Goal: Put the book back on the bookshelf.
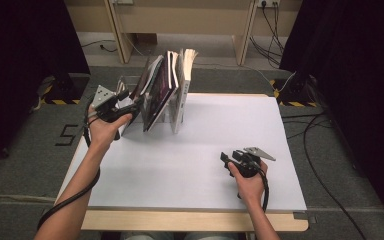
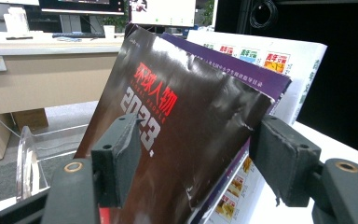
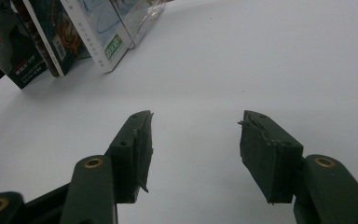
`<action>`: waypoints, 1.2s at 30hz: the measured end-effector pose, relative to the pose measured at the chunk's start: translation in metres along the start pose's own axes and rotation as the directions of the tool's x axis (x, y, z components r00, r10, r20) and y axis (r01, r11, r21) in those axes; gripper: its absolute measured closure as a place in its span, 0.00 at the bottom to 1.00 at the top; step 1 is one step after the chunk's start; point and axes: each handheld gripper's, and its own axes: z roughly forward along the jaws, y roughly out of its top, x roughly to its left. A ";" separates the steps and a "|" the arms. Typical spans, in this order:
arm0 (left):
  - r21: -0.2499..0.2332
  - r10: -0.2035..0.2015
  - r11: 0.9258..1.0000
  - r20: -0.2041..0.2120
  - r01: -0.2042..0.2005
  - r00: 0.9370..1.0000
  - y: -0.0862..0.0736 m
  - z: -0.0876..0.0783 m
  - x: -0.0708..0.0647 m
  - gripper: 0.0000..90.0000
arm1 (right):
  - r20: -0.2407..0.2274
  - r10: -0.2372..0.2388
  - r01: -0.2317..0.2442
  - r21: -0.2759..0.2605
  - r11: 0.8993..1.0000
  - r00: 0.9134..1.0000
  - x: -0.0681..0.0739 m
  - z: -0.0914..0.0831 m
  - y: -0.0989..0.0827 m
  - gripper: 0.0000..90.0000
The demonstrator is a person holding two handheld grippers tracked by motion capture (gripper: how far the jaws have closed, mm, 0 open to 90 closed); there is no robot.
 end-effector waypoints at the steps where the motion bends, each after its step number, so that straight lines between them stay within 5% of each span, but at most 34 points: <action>1: -0.002 -0.001 1.000 0.001 0.001 1.000 0.000 -0.002 0.000 0.36 | 0.002 -0.002 0.002 0.000 1.000 1.000 0.000 0.000 0.000 0.49; 11: -0.003 0.015 1.000 0.009 -0.015 1.000 -0.004 -0.020 -0.001 0.35 | 0.001 0.000 0.000 0.004 1.000 1.000 0.001 0.001 -0.001 0.49; 36: 0.004 -0.028 1.000 -0.007 0.028 1.000 -0.033 -0.057 0.010 0.35 | 0.004 -0.003 0.003 0.004 1.000 1.000 0.001 0.001 -0.001 0.49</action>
